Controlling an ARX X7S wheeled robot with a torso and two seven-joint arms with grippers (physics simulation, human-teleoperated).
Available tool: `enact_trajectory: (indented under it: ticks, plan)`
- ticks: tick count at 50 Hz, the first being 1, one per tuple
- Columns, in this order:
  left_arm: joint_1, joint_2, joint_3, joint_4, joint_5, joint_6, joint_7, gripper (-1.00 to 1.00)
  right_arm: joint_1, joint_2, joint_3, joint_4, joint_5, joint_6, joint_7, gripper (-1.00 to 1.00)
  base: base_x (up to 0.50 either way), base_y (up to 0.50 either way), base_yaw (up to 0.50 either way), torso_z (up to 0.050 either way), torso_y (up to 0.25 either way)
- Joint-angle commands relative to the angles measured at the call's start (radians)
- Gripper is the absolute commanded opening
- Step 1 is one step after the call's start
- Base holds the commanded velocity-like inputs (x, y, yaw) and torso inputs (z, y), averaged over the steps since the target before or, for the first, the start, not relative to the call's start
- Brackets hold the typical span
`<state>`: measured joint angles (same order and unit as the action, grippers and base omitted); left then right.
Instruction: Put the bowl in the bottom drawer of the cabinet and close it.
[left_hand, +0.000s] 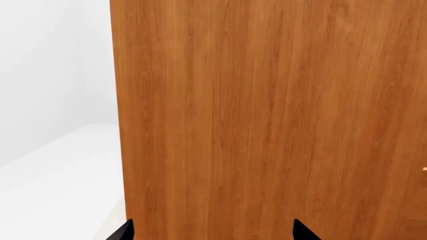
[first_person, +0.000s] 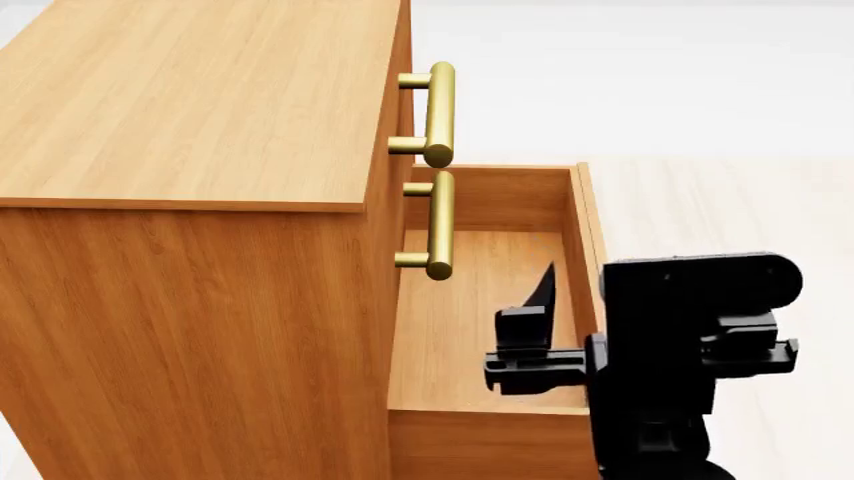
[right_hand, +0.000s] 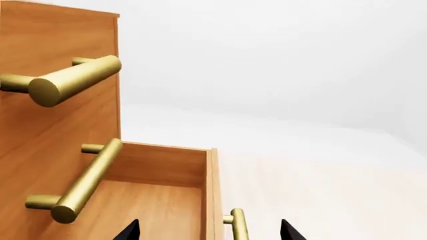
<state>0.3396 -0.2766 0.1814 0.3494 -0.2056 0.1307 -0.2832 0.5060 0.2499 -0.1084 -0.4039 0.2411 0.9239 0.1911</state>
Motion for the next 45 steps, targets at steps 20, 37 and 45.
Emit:
enact_trajectory:
  ticks: [20,37,45]
  plan:
    - [-0.006,-0.010,0.010,-0.007,-0.006,0.002,-0.014,1.00,0.127,-0.007,-0.009,0.192,0.043,0.150,-0.018,1.00,0.00,0.00,0.00,0.000,0.000]
    - [-0.008,-0.015,0.015,-0.009,-0.009,0.005,-0.021,1.00,0.171,-0.021,0.010,0.295,0.073,0.228,-0.025,1.00,0.00,0.00,0.00,0.000,0.000]
    - [-0.007,-0.018,0.016,-0.005,-0.013,0.005,-0.023,1.00,0.174,-0.022,0.010,0.319,0.076,0.237,-0.021,1.00,0.00,0.00,0.00,0.000,0.000]
